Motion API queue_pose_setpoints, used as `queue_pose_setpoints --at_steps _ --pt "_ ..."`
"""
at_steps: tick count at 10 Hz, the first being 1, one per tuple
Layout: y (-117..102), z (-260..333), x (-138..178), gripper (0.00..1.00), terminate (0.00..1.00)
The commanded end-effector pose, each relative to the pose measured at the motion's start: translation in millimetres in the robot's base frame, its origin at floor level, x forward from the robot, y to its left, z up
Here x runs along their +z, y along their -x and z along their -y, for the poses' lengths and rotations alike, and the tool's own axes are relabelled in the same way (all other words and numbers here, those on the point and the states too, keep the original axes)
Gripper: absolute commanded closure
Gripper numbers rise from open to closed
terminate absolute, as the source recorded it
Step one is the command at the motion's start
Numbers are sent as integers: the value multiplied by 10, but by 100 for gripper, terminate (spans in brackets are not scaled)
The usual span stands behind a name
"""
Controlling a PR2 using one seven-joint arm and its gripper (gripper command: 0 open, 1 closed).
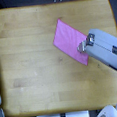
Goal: Folding a cloth
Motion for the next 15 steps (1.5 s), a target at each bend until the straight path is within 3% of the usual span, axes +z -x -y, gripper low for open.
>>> queue_pose_setpoints --at_steps 1,9,15 --pt "-41 6 103 100 0" --pt "-47 7 92 100 0" --pt "-174 -85 231 100 0"
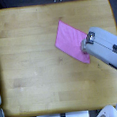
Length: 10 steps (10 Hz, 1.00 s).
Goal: Folding a cloth
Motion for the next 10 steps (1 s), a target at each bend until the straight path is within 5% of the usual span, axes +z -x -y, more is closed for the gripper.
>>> queue_pose_setpoints --at_steps 1,7,10 --pt "-187 -177 272 100 0" --pt "-408 -829 806 100 0" --pt "-547 -1741 896 100 0"
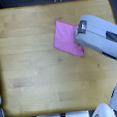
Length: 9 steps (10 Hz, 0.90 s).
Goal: Folding a cloth
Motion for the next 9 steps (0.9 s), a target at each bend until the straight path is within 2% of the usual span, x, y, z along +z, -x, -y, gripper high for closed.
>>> queue_pose_setpoints --at_steps 1,3,5,9 --pt "-219 -1095 238 100 0" --pt "-251 -1517 180 100 0" --pt "-426 -1885 15 100 0" --pt "-680 -2004 -251 100 0"
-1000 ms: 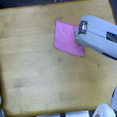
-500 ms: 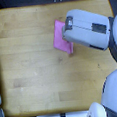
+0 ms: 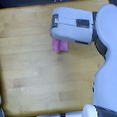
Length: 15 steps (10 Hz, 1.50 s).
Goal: Folding a cloth
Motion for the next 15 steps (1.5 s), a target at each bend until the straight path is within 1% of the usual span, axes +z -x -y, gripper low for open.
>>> queue_pose_setpoints --at_steps 1,3,6,8,9,15 --pt "-347 -252 -323 100 0" --pt "-361 -223 -360 100 0" --pt "-264 -126 -373 100 0" --pt "-286 -136 -374 100 0" --pt "-308 -150 -372 0 0" --pt "-252 -69 -331 0 0"
